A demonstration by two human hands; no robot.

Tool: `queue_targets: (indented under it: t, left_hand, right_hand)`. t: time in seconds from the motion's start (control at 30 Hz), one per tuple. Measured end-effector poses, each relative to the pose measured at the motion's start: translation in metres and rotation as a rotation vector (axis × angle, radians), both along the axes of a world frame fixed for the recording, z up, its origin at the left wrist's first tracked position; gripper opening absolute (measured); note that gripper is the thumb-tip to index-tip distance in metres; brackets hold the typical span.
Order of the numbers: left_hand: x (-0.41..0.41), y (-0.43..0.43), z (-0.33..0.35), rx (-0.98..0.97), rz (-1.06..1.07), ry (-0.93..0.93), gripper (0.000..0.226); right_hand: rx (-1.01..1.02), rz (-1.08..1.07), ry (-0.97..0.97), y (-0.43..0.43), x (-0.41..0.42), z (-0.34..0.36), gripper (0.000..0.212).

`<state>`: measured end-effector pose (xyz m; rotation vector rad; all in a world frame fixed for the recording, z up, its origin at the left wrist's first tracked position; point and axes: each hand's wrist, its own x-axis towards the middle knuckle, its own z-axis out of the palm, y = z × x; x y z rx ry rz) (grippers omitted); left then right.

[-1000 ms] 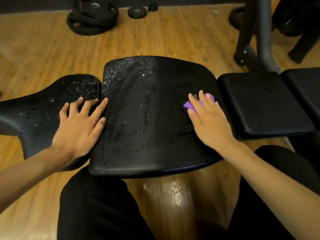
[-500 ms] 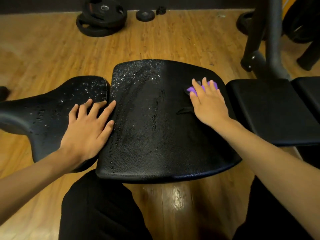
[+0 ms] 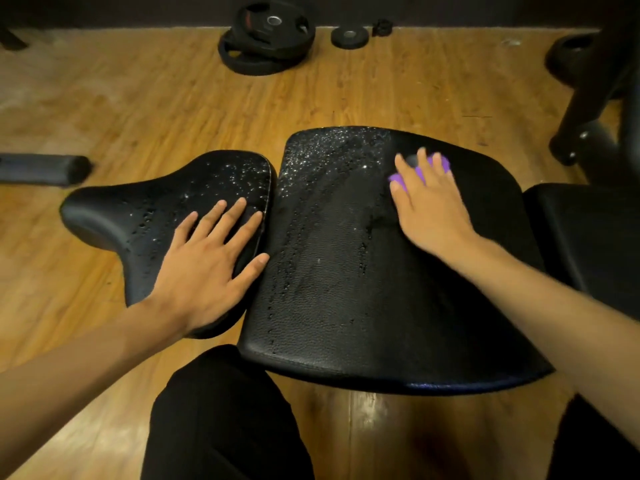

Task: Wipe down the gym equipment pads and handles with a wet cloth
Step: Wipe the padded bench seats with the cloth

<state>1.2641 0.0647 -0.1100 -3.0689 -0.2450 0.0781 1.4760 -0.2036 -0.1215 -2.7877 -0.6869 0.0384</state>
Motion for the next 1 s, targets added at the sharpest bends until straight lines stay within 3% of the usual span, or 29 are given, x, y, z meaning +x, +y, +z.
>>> queue_targets:
  t: [0.13, 0.3, 0.4, 0.57, 0.67, 0.73, 0.87, 1.0]
  left_hand:
    - [-0.001, -0.001, -0.006, -0.005, 0.015, -0.017, 0.075]
    - [-0.002, 0.000, -0.005, 0.014, 0.019, -0.007, 0.075]
    - [0.000, 0.000, -0.003, 0.006, 0.009, -0.012, 0.074]
    - [0.003, 0.000, -0.006, 0.031, 0.011, -0.004, 0.074]
    - [0.002, 0.000, -0.007, 0.046, 0.014, 0.003, 0.075]
    - [0.002, -0.001, -0.007, 0.049, 0.018, 0.011, 0.076]
    - [-0.001, -0.001, -0.006, 0.043, 0.019, 0.010, 0.077]
    - [0.001, -0.002, -0.004, 0.033, 0.009, 0.019, 0.076]
  right_hand:
    - [-0.012, -0.027, 0.018, 0.020, 0.036, 0.002, 0.060]
    - [0.028, 0.041, 0.014, -0.028, -0.094, 0.000, 0.060]
    - [-0.068, 0.142, 0.111, -0.041, -0.132, 0.009, 0.067]
    - [-0.005, 0.095, -0.072, 0.019, -0.007, 0.000, 0.060]
    - [0.023, 0.025, 0.004, 0.067, 0.073, 0.009, 0.058]
    - [0.031, 0.001, 0.033, 0.075, 0.078, 0.012, 0.057]
    - [0.031, 0.076, -0.008, 0.030, -0.025, 0.001, 0.061]
    - [-0.042, 0.162, 0.123, -0.018, -0.121, 0.011, 0.063]
